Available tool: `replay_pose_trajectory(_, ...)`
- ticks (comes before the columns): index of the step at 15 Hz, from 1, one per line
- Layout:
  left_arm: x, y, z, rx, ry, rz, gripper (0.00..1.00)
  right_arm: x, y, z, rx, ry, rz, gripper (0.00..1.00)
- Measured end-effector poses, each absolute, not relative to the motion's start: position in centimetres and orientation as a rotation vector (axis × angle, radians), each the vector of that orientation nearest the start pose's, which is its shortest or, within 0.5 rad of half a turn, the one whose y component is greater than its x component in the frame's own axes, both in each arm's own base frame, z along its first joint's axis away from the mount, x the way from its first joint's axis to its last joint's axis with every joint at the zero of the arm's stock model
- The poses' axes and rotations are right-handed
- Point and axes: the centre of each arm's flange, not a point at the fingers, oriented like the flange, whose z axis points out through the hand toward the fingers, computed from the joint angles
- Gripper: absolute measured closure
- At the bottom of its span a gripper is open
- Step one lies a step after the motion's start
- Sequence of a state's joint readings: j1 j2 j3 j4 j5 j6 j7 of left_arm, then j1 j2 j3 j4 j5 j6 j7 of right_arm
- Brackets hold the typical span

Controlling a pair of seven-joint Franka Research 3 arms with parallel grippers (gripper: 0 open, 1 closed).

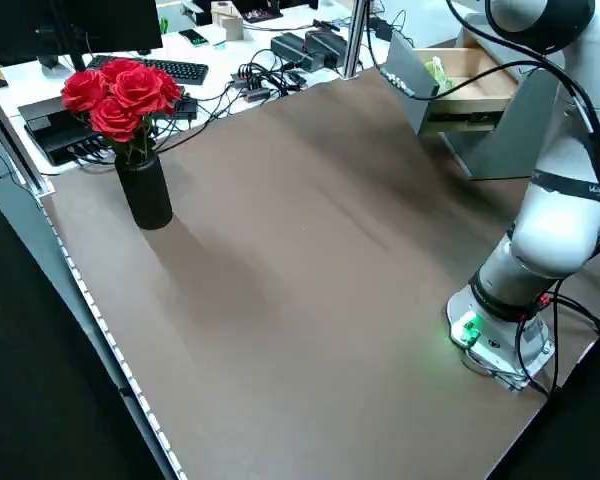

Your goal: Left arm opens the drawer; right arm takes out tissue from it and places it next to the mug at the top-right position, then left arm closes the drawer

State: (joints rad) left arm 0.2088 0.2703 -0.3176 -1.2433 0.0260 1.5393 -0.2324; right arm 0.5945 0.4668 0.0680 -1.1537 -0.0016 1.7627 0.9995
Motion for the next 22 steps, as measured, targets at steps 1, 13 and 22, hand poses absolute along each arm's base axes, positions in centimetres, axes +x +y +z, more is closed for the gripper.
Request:
replay_pose_trajectory(1, 62.8, -4.2, 62.4, -3.198, -0.198, -0.051, 0.0, 56.0, 43.9, 54.4, -2.956, 0.57, -0.107, 0.0)
replay_pose_trajectory(13, 60.1, -9.2, 63.3, -3.17, -0.013, -0.082, 0.0, 52.7, 55.0, 50.2, -2.68, 0.947, -0.127, 0.0)
replay_pose_trajectory(22, 58.9, -7.7, 61.9, -3.186, 0.057, -0.047, 0.0, 50.5, 60.7, 42.9, -2.596, 1.041, -0.116, 0.0)
